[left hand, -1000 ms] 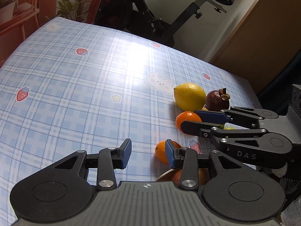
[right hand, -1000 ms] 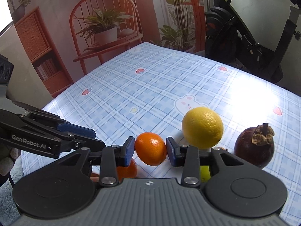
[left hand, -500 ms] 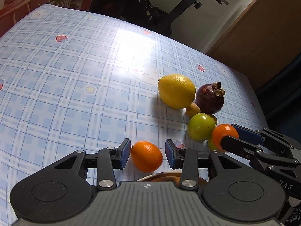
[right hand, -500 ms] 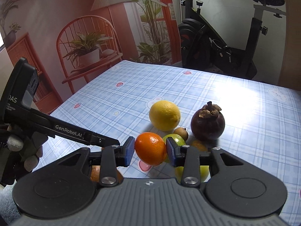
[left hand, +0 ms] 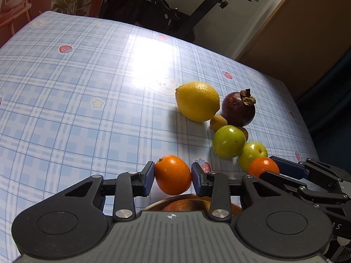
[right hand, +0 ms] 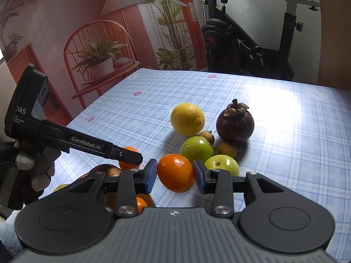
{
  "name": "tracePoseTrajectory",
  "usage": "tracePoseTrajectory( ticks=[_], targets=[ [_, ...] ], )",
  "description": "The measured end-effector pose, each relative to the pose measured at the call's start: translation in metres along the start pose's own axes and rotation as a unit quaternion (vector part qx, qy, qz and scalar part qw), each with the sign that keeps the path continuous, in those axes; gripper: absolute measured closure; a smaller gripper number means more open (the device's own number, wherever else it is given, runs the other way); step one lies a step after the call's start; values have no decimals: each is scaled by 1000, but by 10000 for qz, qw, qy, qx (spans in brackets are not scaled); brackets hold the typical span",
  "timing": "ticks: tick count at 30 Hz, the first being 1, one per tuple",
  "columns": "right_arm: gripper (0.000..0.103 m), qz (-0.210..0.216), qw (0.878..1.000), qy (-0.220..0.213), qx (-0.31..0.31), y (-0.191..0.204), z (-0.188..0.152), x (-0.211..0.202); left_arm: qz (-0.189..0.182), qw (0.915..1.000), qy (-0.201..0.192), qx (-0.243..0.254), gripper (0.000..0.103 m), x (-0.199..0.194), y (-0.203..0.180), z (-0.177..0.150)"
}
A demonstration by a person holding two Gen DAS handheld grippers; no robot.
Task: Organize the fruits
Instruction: 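Carry the tangerine in the left tool onto the plate while the right tool releases its tangerine there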
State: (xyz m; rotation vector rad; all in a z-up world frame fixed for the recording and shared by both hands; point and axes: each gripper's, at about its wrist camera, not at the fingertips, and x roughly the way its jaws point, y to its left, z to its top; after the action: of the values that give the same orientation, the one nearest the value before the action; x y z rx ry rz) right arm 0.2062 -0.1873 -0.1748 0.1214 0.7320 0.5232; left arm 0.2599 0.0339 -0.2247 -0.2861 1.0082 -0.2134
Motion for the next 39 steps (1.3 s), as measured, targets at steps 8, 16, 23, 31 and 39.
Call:
tracePoseTrajectory(
  ticks=[8,16,23,31,39],
  targets=[
    [64,11,10000,-58,-9,11,-9,-19,-79,9983,-417,395,65,-52,-19,-6],
    [64,30,9998,47,-191,36,-28,-31,-297,9970,-298,645,65,-88,-35,-42],
    [64,-44,9981,287,-540,56,-47,-27,-301,9966,-37,764,65,-84,-39,-73],
    [64,-84,9952,398,-894,59,-53,-16,-241,9969,229,707,65,-66,-34,-81],
    [64,-192,9890,526,-1367,64,-60,1,-191,9976,385,541,65,-49,-29,-78]
  ],
)
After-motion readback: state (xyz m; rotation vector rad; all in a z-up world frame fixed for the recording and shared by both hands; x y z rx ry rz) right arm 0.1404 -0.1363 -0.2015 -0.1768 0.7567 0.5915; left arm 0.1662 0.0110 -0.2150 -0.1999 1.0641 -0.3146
